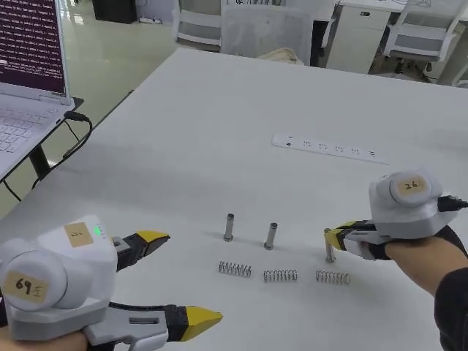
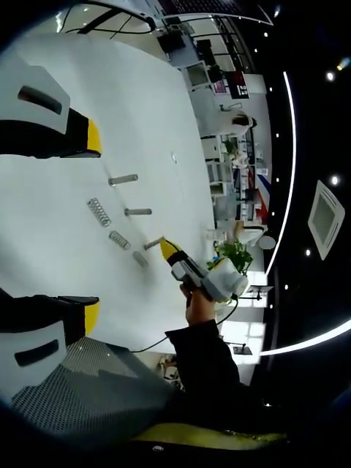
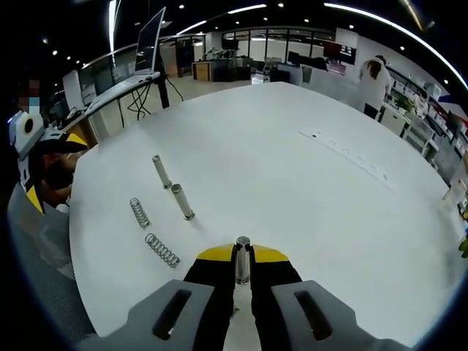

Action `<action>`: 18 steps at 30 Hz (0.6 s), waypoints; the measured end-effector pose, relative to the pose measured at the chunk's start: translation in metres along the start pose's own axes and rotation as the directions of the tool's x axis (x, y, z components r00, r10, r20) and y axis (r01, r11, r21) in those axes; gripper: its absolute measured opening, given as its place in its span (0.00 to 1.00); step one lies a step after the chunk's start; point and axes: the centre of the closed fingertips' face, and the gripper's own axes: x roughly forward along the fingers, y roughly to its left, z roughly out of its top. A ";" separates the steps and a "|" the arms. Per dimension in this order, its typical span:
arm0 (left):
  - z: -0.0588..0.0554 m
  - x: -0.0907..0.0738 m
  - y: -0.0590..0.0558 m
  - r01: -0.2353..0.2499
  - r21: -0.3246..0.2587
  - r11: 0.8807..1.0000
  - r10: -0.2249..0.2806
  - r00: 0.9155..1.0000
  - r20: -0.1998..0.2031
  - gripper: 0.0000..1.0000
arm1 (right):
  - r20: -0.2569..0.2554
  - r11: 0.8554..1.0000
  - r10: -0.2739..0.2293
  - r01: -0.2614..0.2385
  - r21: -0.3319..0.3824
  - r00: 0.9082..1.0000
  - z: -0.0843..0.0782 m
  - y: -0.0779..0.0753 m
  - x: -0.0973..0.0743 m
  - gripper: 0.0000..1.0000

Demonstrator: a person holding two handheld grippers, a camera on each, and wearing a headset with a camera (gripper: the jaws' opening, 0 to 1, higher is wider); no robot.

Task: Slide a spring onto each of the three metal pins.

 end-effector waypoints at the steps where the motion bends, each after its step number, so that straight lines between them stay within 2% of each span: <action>1: 0.000 0.000 0.000 -0.001 0.002 1.000 0.001 1.000 -0.002 0.74 | 0.006 1.000 0.000 0.000 -0.004 1.000 0.001 0.000 0.000 0.04; 9: -0.001 -0.001 0.000 -0.002 0.004 1.000 0.002 1.000 -0.003 0.74 | 0.039 1.000 0.006 -0.005 -0.015 0.999 0.001 0.003 0.001 0.04; 12: -0.001 0.000 0.000 -0.002 0.003 1.000 0.002 1.000 -0.005 0.73 | 0.070 1.000 0.005 -0.003 -0.024 0.998 0.002 0.003 0.000 0.04; 18: -0.002 0.000 0.000 0.001 0.004 1.000 -0.001 1.000 -0.007 0.73 | 0.090 1.000 0.010 -0.009 -0.008 0.996 0.002 0.005 -0.003 0.04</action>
